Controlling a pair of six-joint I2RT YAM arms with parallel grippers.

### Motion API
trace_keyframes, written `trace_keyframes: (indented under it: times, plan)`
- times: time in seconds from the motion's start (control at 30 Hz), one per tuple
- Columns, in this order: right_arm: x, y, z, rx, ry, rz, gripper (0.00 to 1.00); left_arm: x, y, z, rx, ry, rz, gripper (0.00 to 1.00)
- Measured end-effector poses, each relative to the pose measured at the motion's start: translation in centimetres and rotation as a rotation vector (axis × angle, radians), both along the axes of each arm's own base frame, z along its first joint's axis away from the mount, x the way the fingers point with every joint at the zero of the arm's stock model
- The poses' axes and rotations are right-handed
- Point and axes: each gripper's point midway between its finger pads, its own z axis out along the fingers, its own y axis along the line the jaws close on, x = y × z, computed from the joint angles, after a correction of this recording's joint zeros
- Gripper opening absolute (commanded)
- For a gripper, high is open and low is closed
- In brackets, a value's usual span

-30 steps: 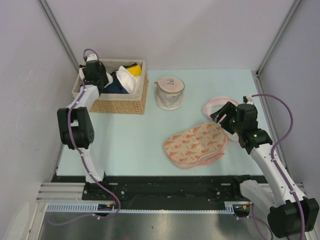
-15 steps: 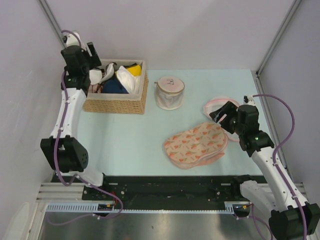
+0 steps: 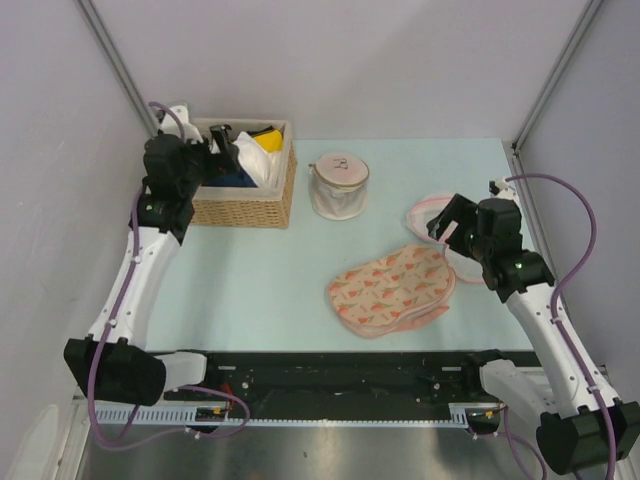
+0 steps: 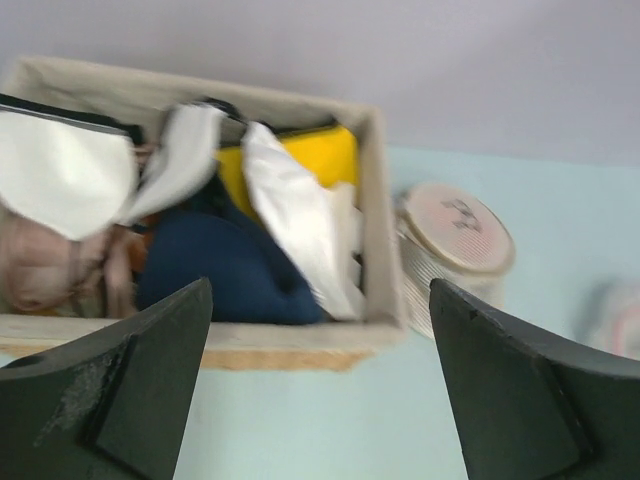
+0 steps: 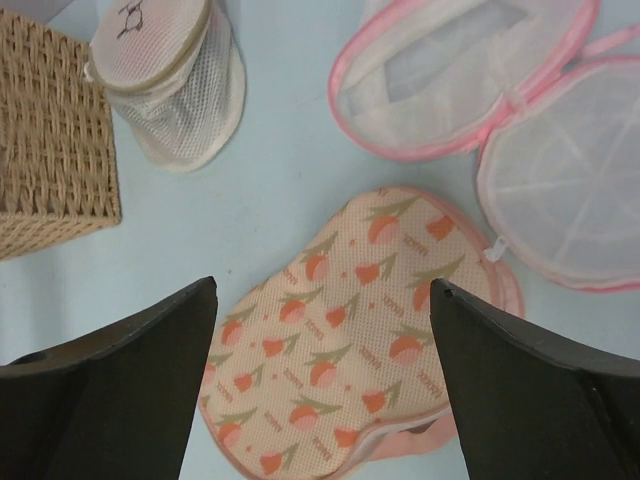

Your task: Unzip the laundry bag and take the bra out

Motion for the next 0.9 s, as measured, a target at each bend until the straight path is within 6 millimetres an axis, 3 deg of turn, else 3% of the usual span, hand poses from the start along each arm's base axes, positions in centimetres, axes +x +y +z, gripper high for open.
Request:
trace_keyframes:
  times: [0.17,0.33,0.6,0.9]
  plan:
    - [1.5,-1.4,1.4,-0.106,0.001,-0.029,0.91,-2.8,-5.5,-1.1,-0.005,0.017,-0.155,0.96]
    - [0.9,-2.4,-0.1,-0.169,0.065,-0.046,0.91,-6.3,-8.0,-3.9,-0.012,0.053,-0.244,1.0]
    - [0.5,-3.0,-0.6,-0.195,0.089,-0.059,0.91,-8.0,-8.2,-8.4,-0.011,0.147,-0.259,1.0]
    - [0.5,-3.2,-0.6,-0.207,0.088,-0.069,0.9,-8.2,-7.8,-8.8,-0.013,0.116,-0.239,1.0]
